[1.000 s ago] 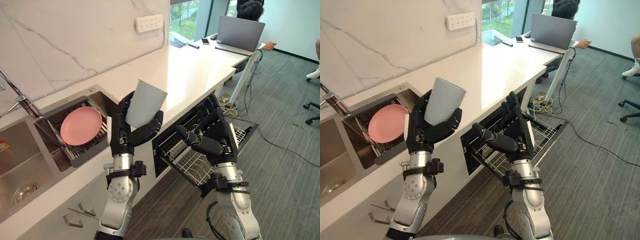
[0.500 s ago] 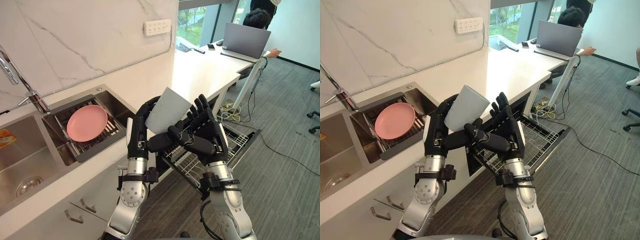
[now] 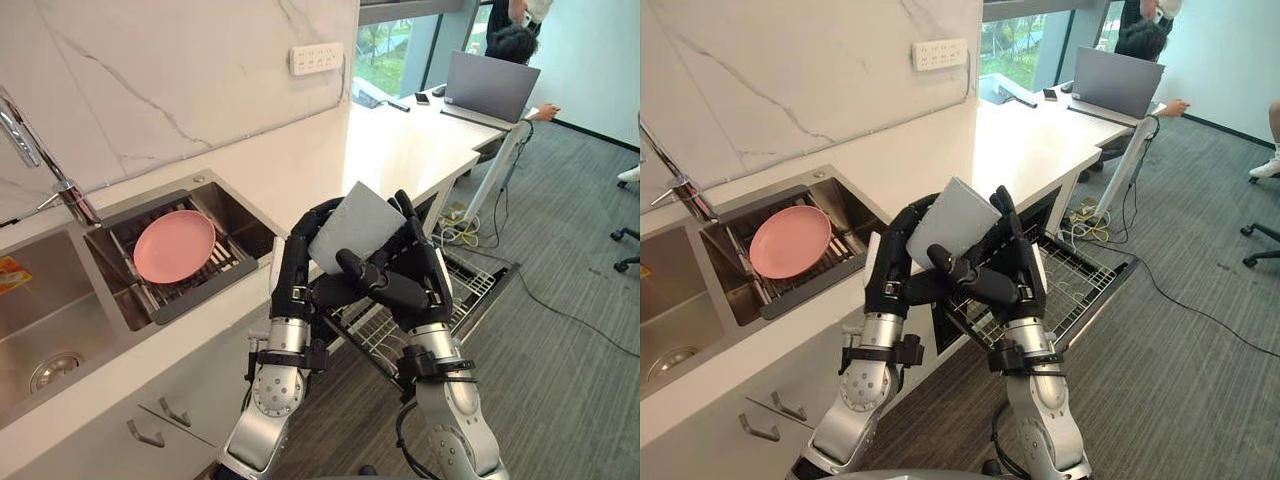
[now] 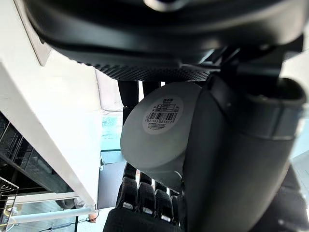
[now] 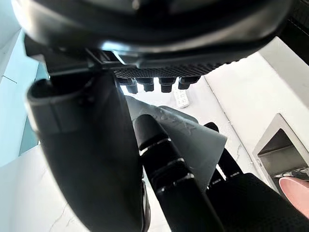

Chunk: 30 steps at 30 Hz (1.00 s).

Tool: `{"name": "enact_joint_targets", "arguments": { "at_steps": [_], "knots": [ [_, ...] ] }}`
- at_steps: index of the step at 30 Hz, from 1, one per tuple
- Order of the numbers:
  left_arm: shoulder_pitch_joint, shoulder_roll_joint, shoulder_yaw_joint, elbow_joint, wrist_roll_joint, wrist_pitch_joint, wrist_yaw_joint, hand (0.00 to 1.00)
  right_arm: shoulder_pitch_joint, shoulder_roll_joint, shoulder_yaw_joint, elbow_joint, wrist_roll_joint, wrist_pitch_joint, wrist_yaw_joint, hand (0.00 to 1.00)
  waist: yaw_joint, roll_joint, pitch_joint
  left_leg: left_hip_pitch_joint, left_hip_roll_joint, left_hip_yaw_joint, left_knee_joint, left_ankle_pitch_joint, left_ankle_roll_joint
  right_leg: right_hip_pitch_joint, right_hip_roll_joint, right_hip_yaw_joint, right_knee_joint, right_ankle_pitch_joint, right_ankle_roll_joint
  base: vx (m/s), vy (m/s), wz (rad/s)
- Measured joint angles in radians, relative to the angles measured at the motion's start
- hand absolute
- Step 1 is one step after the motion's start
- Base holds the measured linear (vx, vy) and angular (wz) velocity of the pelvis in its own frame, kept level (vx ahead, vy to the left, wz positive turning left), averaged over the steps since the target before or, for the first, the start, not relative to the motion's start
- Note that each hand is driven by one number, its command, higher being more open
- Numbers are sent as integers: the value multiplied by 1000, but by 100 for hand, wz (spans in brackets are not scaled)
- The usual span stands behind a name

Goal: Walk over to the sink, pick up the cup, carry it to the dishwasher, place the cup inside the dishwasher, then close the dishwasher door

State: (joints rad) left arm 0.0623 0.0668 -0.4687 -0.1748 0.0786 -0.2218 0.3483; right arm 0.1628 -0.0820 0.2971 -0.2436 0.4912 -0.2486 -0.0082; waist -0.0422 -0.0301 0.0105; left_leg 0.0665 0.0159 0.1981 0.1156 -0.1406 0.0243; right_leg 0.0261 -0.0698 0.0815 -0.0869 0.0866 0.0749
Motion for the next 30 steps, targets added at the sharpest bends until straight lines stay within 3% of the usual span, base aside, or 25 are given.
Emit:
{"name": "enact_joint_targets", "arguments": {
  "at_steps": [1, 2, 23, 24, 30],
  "knots": [
    [0, 0, -2, 0, 0, 0, 0, 0, 0, 0, 1, 0, 1, 0, -1, 100, 0, 0, 0, -1, 0, 0, 0, 0, 0, -1, 0, 0, 0, 0, 0, -40, -31, 0],
    [0, 0, -4, 0, 0, 0, 0, 0, 0, 0, 1, 0, 14, 0, -1, 0, 0, 0, 0, -2, 0, 0, 0, 1, 0, -2, 0, 0, 0, 1, -1, -31, -22, 0],
    [-1, 15, -22, 10, 20, -10, 4, 0, -37, -11, -17, 37, 69, -5, -43, 0, 0, -1, -2, -5, -1, 0, -3, 3, 0, -7, 0, 0, -2, 2, -1, -1, -1, 0],
    [-1, 15, -22, 10, 20, -10, 4, 100, -37, -11, -18, 37, 69, -5, -43, 0, 0, -1, -2, -5, -1, 0, -3, 3, 0, -7, 0, 0, -2, 2, -1, 0, 0, 0],
    [0, 17, -26, 10, 22, -13, 3, 100, -38, -6, -27, 37, 67, -5, -43, 0, 1, -1, -2, -5, -1, 0, -4, 5, 0, -7, 0, 0, -2, 3, -1, 0, 0, 0]
  ]
}}
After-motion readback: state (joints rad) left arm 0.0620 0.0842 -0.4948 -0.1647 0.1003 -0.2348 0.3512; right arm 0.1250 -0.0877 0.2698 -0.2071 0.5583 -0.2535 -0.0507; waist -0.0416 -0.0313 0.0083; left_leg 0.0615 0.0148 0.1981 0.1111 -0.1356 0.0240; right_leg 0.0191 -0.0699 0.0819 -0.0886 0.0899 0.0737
